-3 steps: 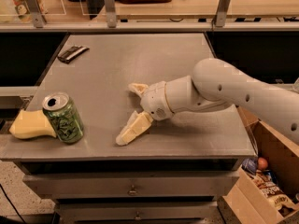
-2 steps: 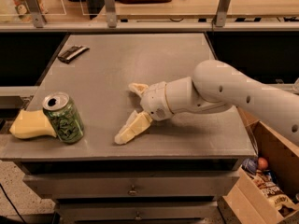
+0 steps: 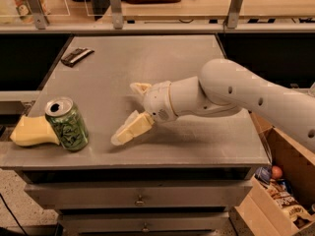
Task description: Move green can near rxbar chocolate
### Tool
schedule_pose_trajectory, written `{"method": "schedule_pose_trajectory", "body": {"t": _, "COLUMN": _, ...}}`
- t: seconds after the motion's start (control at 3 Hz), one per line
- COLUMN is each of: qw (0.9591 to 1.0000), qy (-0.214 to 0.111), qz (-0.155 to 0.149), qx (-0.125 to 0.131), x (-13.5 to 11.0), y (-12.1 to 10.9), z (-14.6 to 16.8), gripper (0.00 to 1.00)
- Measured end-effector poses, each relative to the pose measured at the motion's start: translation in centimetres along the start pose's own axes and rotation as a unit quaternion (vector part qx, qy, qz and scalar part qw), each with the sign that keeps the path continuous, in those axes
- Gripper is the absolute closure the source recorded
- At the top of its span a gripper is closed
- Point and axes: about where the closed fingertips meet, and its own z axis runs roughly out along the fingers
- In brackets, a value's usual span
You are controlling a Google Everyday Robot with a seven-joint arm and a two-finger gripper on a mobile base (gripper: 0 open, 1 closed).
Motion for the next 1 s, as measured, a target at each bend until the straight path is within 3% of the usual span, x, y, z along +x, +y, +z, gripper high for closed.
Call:
{"method": "schedule_pose_trajectory", "body": {"t": 0.33, "qw": 0.9999, "qy": -0.007, "qz": 0.008, "qx": -0.005, "x": -0.3, "y": 0.2, "z": 0.7, "gripper": 0.0}}
{"method": "schedule_pose_trajectory", "body": {"t": 1.0, "qw": 0.9981, "qy": -0.034, "qz": 0.015, "qx": -0.048, "x": -0.2, "y": 0.3, "z": 4.0, "gripper": 0.0}}
